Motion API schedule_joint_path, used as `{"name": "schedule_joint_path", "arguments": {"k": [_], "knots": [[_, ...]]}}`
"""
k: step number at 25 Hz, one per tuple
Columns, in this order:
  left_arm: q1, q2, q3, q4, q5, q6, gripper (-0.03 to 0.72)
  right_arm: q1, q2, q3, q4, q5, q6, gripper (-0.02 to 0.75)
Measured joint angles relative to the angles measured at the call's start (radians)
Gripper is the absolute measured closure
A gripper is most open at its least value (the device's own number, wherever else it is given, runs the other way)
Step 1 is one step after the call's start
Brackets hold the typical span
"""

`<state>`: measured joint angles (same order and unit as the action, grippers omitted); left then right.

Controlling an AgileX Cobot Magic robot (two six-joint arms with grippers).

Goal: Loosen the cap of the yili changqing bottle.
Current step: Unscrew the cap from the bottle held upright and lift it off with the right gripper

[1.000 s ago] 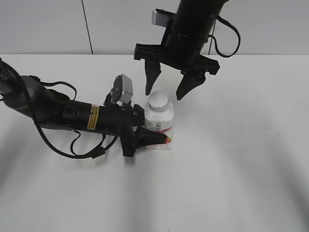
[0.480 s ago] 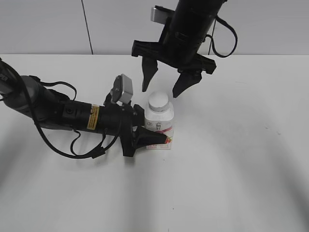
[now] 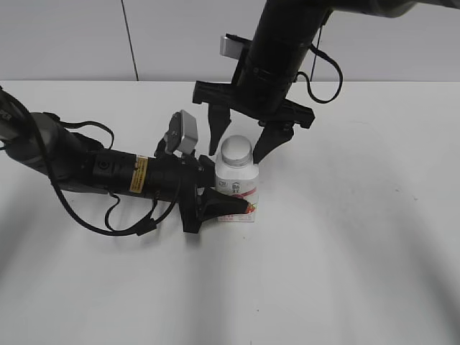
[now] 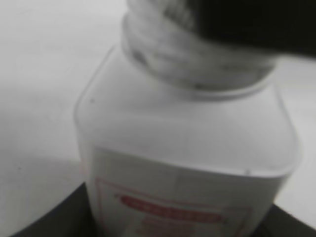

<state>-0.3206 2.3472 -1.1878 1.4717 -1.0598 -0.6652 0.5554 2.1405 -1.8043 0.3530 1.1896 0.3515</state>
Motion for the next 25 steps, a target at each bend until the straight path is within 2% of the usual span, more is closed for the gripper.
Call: {"name": "schedule_joint_path", "arguments": {"k": [10,19,25], "knots": [[0.000,0.000,0.000,0.000,0.000,-0.001,0.303,0.000,0.000,0.000,-0.013,0.001,0.000,0.322],[0.000,0.000,0.000,0.000,0.000,-0.001,0.303,0.000,0.000,0.000,-0.022,0.000,-0.035,0.325],[0.000,0.000,0.000,0.000,0.000,-0.001,0.303,0.000,0.000,0.000,-0.027,-0.011,-0.220,0.325]]}}
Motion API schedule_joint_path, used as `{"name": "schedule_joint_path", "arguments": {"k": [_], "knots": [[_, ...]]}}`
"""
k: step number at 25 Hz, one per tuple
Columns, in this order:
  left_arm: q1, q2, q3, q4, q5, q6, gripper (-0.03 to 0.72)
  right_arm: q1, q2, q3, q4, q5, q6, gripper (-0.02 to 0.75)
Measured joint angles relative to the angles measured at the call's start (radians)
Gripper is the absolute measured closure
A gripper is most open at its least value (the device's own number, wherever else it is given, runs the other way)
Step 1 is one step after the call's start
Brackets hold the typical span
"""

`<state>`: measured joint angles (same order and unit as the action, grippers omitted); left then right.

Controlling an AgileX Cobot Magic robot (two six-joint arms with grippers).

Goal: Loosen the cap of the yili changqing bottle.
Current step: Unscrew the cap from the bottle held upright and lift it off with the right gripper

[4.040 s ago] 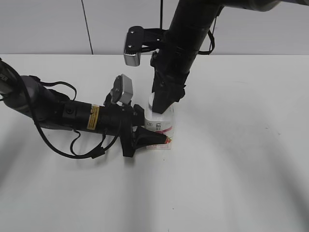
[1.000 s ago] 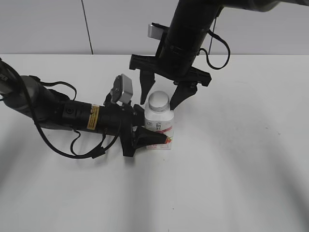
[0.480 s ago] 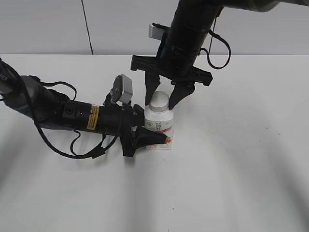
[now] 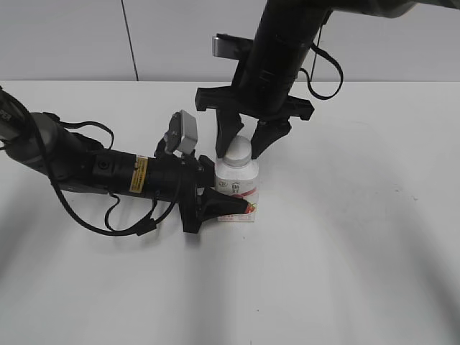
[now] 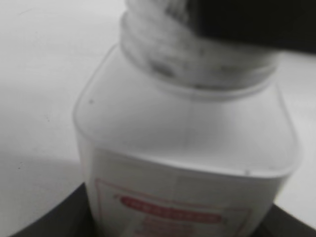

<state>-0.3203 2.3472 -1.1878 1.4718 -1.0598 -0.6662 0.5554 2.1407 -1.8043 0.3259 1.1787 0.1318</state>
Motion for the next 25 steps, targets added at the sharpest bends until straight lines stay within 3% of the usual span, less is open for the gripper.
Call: {"name": "schedule_joint_path", "arguments": {"k": [13,25], "knots": [[0.000,0.000,0.000,0.002,0.000,0.000,0.303,0.000,0.001,0.000,-0.005,-0.002,-0.637,0.330],[0.001,0.000,0.000,0.005,0.000,-0.003,0.303,0.000,0.001,0.000,-0.007,-0.002,-1.009,0.339]]}}
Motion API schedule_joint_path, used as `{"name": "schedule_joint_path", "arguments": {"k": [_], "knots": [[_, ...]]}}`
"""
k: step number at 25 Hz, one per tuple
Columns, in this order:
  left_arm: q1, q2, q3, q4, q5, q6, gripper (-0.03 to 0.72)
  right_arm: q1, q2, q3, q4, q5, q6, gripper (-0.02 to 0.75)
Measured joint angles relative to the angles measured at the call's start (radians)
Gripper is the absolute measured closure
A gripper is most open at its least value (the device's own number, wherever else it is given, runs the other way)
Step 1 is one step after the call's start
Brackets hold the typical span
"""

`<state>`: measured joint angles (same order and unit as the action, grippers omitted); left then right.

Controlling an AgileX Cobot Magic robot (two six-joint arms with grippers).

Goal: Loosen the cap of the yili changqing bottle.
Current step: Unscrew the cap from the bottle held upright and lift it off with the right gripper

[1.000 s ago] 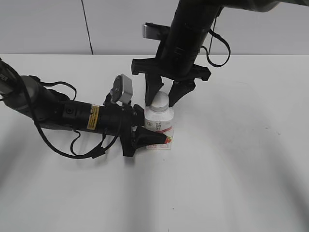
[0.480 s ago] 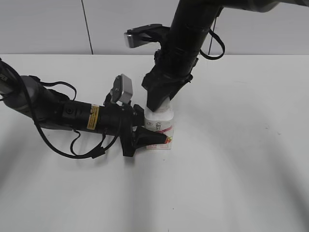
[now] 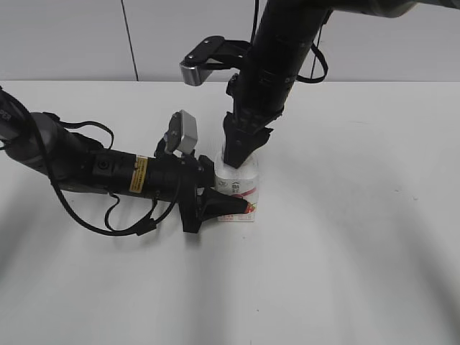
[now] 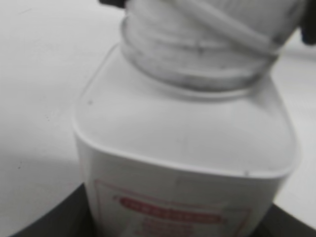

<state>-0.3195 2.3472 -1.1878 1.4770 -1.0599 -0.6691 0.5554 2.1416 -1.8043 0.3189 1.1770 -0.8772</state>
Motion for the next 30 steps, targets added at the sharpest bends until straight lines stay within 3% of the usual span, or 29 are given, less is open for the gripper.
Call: {"name": "schedule_joint_path", "arguments": {"k": [6,30], "knots": [[0.000,0.000,-0.001,0.009,0.000,0.000,0.303,0.000,0.000,0.000,0.000,0.005,-0.082,0.339],[0.000,0.000,-0.003,0.033,-0.007,0.000,0.303,0.000,-0.009,0.001,-0.007,0.032,-0.112,0.341]]}}
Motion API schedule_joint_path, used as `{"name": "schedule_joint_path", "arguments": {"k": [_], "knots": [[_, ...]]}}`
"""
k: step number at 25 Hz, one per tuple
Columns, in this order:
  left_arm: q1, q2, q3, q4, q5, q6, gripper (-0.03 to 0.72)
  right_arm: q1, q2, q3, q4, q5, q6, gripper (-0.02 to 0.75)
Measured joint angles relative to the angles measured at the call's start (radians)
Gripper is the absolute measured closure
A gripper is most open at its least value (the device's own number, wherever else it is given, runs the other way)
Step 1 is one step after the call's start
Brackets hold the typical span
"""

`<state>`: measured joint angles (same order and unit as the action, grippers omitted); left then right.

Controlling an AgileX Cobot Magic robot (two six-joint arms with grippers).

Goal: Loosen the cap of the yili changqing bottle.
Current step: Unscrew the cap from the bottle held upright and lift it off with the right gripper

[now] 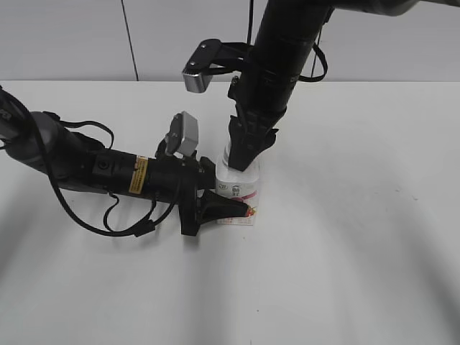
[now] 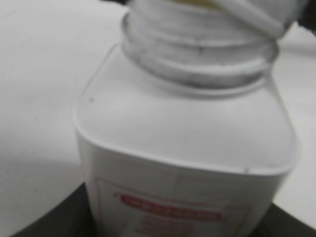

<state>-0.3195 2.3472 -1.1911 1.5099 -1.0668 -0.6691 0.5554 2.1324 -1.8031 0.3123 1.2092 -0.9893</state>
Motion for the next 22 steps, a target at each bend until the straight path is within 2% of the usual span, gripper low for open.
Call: {"name": "schedule_joint_path", "arguments": {"k": [9,22], "knots": [[0.000,-0.001,-0.001,0.026,-0.003,0.000,0.305,0.002,-0.002,0.001,-0.001,0.013,-0.069,0.341],[0.000,-0.001,-0.002,0.031,-0.005,-0.001,0.306,0.003,-0.054,0.001,-0.006,0.016,-0.073,0.351]]}}
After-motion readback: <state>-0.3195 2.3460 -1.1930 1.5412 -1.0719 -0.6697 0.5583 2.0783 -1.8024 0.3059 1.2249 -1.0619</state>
